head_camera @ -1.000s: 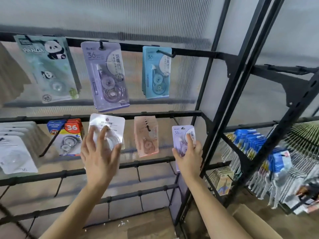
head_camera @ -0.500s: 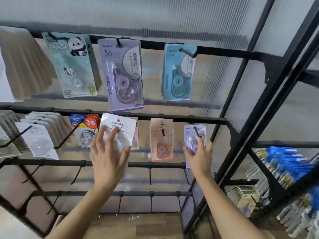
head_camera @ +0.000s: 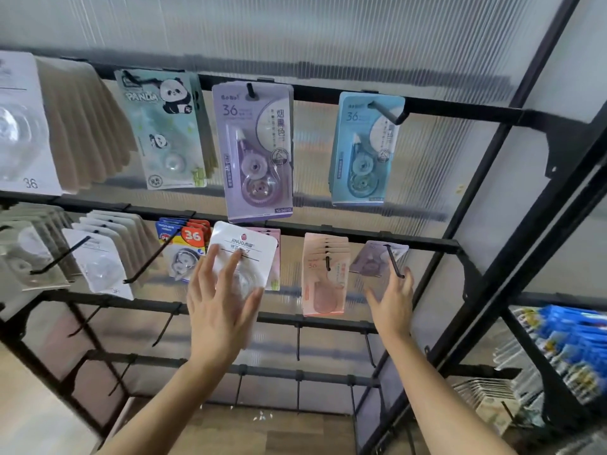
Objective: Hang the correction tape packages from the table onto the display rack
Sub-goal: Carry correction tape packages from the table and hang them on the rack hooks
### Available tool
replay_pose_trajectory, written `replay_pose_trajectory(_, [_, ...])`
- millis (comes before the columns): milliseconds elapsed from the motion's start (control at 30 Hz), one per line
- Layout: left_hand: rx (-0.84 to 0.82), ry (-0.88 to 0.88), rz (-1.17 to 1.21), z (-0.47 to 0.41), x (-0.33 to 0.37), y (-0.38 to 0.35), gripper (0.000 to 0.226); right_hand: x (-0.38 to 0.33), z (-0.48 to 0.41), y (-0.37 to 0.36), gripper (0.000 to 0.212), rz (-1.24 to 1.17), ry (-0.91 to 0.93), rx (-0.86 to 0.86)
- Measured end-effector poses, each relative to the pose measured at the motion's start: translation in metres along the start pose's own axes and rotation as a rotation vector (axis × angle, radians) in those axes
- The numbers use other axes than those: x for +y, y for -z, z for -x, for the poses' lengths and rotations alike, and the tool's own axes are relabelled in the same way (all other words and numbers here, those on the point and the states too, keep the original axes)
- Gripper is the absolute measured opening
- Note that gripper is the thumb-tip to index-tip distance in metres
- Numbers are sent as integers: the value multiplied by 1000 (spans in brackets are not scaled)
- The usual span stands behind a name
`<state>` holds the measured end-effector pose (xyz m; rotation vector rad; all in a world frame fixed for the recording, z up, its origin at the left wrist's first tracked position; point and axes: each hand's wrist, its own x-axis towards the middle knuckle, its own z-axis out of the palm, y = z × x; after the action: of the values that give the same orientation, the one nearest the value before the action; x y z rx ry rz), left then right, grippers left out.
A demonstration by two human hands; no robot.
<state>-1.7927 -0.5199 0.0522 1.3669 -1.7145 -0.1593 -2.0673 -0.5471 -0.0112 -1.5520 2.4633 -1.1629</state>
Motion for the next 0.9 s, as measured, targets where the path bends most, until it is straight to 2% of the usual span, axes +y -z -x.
replay_pose_trajectory(100, [5,-11,14,1,2,2,74,-3,22,4,64,-16,103,-34])
replay_pose_trajectory(200, [12,-23,20,6,3,3,82,-17,52,7,50,-91,275,-141])
replay_pose_trajectory(300, [6,-46,32,16,5,5,86,-54,75,23,27,-448,268,-313])
replay_pose_trajectory(400, [18,-116,28,27,9,6,88,-91,85,37,25,-800,257,-508])
replay_pose_trajectory(500, [71,-150,48,37,10,9,99,-116,91,44,24,-901,291,-630])
replay_pose_trajectory(633, [83,-164,59,43,4,22,105,-136,99,39,39,-871,294,-604])
replay_pose_trajectory(800, [73,-162,51,49,-33,63,72,-159,113,18,31,-922,228,-514])
replay_pose_trajectory(900, [144,-35,-13,43,-74,93,63,-177,120,6,32,-961,198,-547])
